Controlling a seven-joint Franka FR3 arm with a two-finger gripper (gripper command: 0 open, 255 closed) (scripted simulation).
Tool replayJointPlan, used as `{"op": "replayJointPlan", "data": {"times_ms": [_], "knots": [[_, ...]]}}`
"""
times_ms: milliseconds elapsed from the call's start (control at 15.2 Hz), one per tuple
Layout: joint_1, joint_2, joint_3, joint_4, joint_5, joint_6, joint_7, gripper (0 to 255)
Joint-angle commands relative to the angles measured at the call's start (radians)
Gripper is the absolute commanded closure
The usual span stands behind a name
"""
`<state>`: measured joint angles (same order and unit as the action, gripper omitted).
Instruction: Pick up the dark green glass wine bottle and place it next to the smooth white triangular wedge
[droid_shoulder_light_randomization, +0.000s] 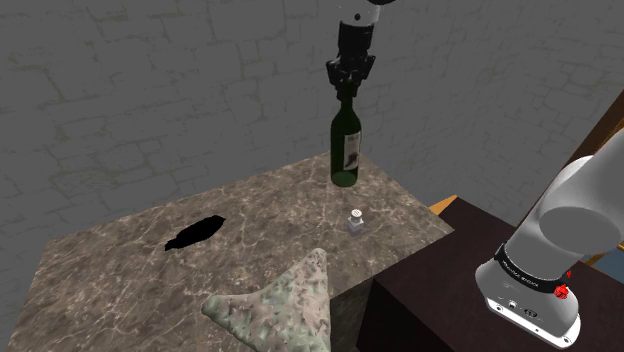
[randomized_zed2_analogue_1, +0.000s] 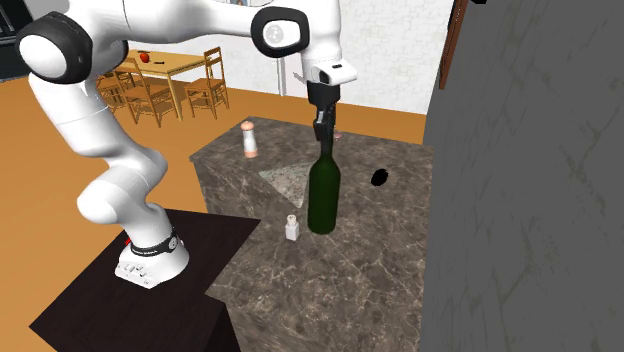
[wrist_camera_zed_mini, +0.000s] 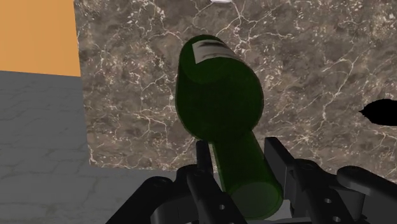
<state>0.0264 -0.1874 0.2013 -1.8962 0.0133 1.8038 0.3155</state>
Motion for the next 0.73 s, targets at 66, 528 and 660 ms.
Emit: {"op": "replayJointPlan", "data": {"times_ms": [66, 528, 660], "knots": [[0.029, 0.038, 0.048, 0.044, -0.007, -0.006, 0.080, 255], [0.102, 0.168, 0.148, 0.190, -0.054, -0.033, 0.262, 255], [0.127, 0.216, 0.174, 0.245, -0.075, -0.046, 0.315, 255]]}}
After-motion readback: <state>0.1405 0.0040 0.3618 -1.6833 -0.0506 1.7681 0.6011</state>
